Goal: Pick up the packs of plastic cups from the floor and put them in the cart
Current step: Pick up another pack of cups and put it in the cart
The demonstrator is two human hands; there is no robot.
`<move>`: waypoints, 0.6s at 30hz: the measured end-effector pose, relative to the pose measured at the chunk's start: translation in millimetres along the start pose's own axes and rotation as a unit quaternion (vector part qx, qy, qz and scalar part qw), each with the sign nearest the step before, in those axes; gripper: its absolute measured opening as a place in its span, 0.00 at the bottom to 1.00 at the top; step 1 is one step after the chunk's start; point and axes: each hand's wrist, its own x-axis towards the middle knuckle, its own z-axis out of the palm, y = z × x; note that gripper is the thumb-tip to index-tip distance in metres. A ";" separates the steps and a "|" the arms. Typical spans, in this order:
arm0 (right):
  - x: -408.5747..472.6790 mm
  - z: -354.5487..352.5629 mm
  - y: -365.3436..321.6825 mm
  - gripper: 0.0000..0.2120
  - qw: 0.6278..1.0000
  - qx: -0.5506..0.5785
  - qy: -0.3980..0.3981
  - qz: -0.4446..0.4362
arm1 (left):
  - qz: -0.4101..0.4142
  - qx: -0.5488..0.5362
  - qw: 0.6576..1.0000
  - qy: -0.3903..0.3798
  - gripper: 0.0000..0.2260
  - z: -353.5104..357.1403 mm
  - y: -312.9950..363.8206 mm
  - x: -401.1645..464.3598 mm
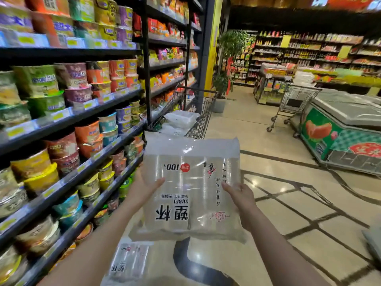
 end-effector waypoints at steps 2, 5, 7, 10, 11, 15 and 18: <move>34.8 -2.9 -13.7 0.37 1.000 0.005 -0.018 -0.008 | -0.012 -0.005 1.000 0.024 0.34 14.7 13.8 27.7; 92.1 1.5 -30.6 0.33 0.999 0.014 -0.029 -0.023 | -0.015 0.004 0.999 0.039 0.36 33.5 28.4 75.9; 132.0 8.6 -39.3 0.32 0.999 0.012 -0.035 -0.025 | -0.013 0.025 0.998 0.054 0.36 46.7 35.0 110.0; 196.3 22.7 -56.9 0.30 0.999 0.018 -0.043 -0.020 | -0.007 0.042 0.997 0.065 0.35 65.4 44.4 171.2; 221.0 28.8 -63.7 0.30 0.999 0.019 -0.040 -0.021 | -0.005 0.046 0.997 0.067 0.35 71.2 46.2 197.5; 326.6 60.9 -106.8 0.28 0.999 0.000 -0.041 -0.023 | -0.013 0.036 0.997 0.070 0.34 91.6 60.9 310.7; 408.2 89.3 -141.3 0.30 0.999 -0.010 -0.039 -0.033 | -0.009 0.041 0.996 0.080 0.33 103.3 75.5 391.8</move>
